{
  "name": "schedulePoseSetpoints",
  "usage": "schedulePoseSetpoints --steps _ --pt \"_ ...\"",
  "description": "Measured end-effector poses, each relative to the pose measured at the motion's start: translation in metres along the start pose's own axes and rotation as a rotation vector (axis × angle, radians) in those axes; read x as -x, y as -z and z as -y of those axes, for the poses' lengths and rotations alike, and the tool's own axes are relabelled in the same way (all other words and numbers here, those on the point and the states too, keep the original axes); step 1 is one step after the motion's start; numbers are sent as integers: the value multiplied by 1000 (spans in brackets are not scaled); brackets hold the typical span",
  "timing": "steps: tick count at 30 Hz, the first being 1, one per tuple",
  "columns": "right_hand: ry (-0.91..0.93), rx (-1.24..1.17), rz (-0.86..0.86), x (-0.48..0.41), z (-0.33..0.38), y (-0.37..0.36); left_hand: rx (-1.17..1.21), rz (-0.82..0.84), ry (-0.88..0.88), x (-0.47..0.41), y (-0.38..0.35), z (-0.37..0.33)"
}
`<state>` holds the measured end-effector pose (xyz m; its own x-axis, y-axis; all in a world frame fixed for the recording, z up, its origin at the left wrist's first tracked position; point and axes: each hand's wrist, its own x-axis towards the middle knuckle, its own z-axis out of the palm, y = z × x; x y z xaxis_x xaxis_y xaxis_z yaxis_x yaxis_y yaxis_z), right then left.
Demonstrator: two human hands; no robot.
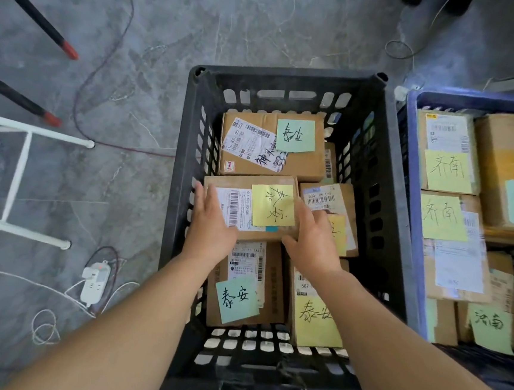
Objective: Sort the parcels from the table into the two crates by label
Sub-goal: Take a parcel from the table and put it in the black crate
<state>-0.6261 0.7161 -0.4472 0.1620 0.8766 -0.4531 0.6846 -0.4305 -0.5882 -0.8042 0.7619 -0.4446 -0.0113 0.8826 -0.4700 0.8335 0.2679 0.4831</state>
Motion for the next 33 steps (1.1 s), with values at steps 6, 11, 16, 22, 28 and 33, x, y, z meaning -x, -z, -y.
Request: schedulePoseSetpoints --steps 6,11,16,22,28,33 --pt "-25 76 132 -12 5 8 -51 61 186 5 5 -10" --pt "7 55 148 -10 -4 8 -100 144 112 19 1 -3" --pt "40 -9 45 -11 -14 3 -58 121 -25 12 10 -1" --pt "62 -8 2 -21 -15 -4 -95 32 -79 8 6 4" --pt "109 -6 -12 -17 -17 -4 -77 -11 -139 10 8 6" --pt "120 67 -17 -13 -13 -6 -89 -24 -135 12 7 4"
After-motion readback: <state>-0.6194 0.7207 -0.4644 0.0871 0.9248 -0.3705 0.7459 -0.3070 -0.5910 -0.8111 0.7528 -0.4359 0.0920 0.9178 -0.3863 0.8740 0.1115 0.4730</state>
